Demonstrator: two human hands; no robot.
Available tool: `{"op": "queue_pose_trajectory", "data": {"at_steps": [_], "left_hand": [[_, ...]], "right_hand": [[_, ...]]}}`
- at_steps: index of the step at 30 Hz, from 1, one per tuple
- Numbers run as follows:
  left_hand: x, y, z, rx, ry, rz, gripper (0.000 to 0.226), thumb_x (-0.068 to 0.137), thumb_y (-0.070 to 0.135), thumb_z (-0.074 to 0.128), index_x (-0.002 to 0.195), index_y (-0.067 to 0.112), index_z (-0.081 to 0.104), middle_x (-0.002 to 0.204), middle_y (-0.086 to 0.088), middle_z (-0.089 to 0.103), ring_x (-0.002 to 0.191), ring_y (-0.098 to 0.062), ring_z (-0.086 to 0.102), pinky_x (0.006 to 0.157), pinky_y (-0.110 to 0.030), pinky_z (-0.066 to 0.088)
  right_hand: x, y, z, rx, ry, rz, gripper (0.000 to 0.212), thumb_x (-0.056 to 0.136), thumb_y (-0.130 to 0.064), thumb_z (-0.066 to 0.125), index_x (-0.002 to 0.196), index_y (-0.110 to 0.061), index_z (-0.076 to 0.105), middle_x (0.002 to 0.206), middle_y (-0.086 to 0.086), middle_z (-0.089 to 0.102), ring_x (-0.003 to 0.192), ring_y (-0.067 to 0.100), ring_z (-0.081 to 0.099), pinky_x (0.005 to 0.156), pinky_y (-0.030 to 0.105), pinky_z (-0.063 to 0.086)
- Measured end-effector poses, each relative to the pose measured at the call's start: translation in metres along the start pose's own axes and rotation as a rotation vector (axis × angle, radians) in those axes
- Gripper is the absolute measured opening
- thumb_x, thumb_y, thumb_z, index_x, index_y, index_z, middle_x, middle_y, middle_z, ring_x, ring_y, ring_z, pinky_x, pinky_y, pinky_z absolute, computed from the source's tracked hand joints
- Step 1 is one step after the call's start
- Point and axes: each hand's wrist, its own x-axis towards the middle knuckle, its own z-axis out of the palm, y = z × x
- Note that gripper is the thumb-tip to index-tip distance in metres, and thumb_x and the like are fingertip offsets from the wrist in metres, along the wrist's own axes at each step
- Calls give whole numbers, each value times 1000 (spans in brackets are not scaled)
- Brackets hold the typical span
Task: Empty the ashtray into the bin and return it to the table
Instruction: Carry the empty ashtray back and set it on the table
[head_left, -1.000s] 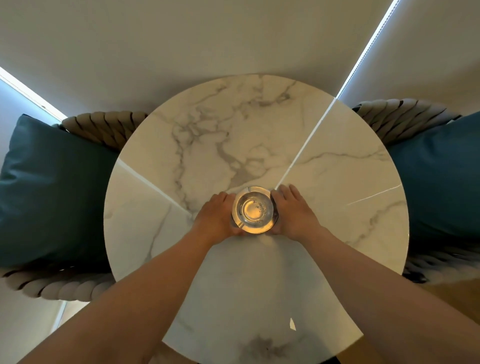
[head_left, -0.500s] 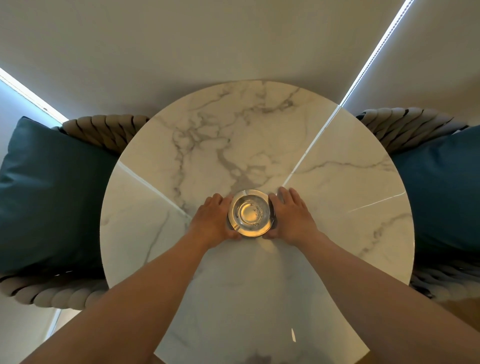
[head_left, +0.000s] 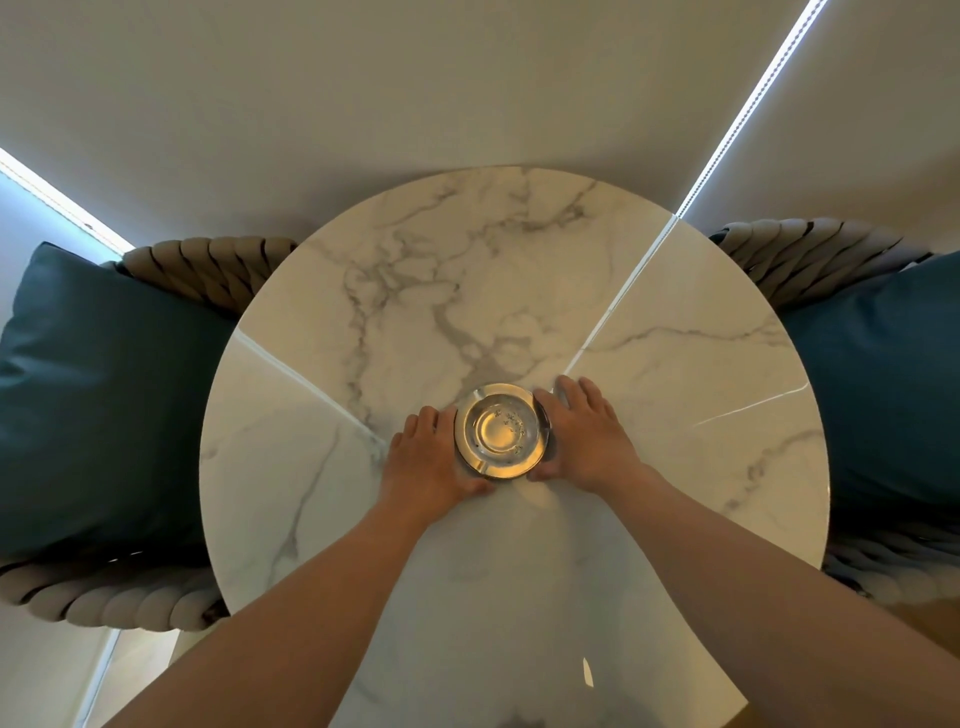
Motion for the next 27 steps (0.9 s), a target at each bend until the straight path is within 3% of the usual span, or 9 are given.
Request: {"op": "queue_pose_trajectory", "data": {"at_steps": [13,27], "left_hand": [[16,3,-11,16,-10,63,94,53,70,73,129,22,43,114,-1,47,105,-23,45,88,-35,41],[24,1,-11,-17,-4,62,93,45,75,68,120,24,46,108,2,47,99,-20,45,83,-33,41]], "right_hand": [[5,2,-3,-10,22,4,109,56,-58,84,145,-24,33,156,7,22,147,36,13,118,45,23],[13,2,-7,7,1,-6,110,55,-61,84,145,-25,32,158,8,20,148,37,11,119,47,21]]}}
